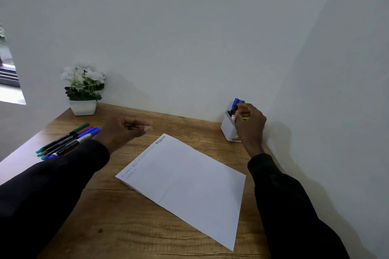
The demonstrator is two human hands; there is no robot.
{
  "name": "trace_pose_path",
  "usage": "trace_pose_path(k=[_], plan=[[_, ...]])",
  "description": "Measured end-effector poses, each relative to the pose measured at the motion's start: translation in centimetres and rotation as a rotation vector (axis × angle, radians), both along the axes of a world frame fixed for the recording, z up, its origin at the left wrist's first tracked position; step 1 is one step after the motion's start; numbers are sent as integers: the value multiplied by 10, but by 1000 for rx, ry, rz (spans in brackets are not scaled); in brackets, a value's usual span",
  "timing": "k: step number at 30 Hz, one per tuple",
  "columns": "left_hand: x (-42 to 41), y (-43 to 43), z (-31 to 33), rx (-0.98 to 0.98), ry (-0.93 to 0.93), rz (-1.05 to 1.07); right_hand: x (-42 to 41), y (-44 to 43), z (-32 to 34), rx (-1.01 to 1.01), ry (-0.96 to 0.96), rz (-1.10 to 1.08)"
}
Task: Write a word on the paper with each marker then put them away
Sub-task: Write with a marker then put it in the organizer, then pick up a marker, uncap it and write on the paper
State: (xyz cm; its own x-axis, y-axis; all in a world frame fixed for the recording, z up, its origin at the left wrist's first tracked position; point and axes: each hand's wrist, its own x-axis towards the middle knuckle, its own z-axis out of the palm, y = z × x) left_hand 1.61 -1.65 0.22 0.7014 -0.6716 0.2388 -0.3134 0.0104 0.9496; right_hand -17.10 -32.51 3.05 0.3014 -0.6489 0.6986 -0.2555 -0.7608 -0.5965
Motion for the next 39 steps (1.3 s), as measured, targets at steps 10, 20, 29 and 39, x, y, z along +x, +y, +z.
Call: trace_pose_path(k=[10, 20, 29, 39], plan=[[4, 63, 0, -14, 49, 115, 47, 109, -22, 118, 187, 439], [35, 144, -9, -9, -12, 298, 110, 180, -38, 66, 368, 694], [60, 179, -27, 8, 67, 362, 176, 232, -54, -201, 577, 867], [60, 177, -31, 16, 39, 362, 195, 260, -57, -458, 831, 952]])
